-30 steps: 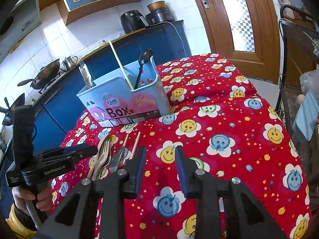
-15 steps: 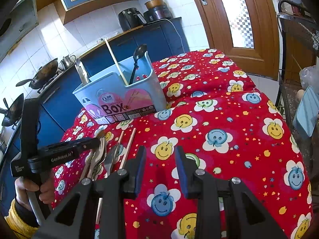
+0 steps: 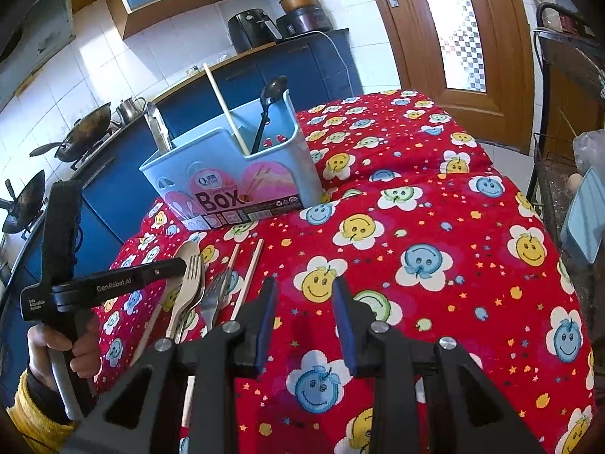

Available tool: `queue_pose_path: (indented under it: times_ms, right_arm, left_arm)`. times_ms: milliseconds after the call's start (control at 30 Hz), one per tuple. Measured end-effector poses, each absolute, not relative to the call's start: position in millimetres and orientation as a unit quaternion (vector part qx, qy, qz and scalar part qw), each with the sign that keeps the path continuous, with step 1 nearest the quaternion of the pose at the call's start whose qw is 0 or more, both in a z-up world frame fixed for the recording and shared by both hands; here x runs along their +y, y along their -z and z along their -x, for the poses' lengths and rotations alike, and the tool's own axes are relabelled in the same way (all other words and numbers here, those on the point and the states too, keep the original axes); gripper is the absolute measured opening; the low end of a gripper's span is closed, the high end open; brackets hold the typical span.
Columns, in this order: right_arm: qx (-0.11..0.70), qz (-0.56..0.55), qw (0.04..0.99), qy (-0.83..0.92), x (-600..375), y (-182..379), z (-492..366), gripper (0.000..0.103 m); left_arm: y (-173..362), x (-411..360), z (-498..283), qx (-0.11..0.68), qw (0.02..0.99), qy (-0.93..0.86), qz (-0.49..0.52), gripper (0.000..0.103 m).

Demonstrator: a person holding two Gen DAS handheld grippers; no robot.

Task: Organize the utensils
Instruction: 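Grasp a wooden spoon with the left tool while the right tool reaches toward the forks, then lift the wooden spoon toward the caddy with the left tool while the right tool grasps a thin white stick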

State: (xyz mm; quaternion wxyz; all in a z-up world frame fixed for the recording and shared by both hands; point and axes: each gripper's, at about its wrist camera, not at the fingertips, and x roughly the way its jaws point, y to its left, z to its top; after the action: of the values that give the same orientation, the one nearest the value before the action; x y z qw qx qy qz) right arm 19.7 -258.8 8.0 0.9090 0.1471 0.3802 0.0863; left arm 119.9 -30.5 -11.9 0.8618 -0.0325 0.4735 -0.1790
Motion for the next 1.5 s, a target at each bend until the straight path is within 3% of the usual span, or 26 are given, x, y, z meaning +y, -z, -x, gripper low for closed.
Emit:
queue_pose_path:
  times_ms: [567, 833, 1067, 1333, 1500]
  right_arm:
    - [0.475, -0.085, 0.866, -0.133, -211.1, -10.4, -62.0, 0.032]
    - [0.538, -0.060, 0.830, -0.136, -196.4, -1.4, -89.9, 0.016]
    - [0.570, -0.038, 0.810, -0.134, -185.6, 4.2, -107.3, 0.011]
    - [0.546, -0.061, 0.824, -0.143, -189.8, 0.4, -103.6, 0.008]
    - [0.459, -0.073, 0.873, -0.147, -196.9, -24.2, -74.6, 0.007]
  left_arm:
    - [-26.1, 14.7, -101.5, 0.395, 0.898, 0.174, 0.091, 0.003]
    - [-27.3, 17.7, -99.8, 0.390, 0.896, 0.184, 0.105, 0.003]
    - [-30.3, 18.5, -97.4, 0.383, 0.898, 0.189, 0.104, 0.003]
    - [-35.6, 20.5, -92.6, 0.368, 0.903, 0.191, 0.115, 0.003]
    - [-48.1, 22.4, -83.1, 0.340, 0.913, 0.192, 0.121, 0.003]
